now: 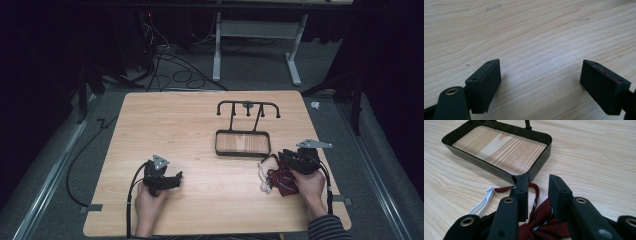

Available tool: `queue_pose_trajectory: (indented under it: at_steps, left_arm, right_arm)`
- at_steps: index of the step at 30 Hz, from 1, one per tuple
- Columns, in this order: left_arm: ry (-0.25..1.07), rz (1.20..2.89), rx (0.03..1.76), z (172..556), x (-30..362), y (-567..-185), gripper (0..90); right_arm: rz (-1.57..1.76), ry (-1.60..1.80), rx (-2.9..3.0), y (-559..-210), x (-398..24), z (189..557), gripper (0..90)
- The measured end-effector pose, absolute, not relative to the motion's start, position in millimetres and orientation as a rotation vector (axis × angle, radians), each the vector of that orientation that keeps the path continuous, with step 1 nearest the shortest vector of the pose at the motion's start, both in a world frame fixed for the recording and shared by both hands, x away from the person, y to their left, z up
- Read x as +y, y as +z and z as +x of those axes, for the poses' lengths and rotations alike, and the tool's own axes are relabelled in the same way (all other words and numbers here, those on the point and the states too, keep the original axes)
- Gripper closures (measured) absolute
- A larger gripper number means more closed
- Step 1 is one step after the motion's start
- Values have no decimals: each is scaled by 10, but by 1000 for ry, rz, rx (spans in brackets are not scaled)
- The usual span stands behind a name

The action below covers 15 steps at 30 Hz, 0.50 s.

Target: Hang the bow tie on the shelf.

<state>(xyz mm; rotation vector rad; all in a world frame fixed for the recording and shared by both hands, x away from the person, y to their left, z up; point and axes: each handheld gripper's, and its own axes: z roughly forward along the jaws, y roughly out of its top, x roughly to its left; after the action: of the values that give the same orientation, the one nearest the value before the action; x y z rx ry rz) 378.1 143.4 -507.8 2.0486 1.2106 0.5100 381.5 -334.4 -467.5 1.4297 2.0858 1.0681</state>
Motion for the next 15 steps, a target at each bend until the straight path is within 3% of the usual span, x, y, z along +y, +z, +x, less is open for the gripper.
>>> queue_pose_trajectory:
  at_steps: [15]
  left_arm:
    - [510,2050,1211,3781,1434,-5077,175]
  right_arm:
    - [1477,1016,2123,-4827,-3301,3967,736]
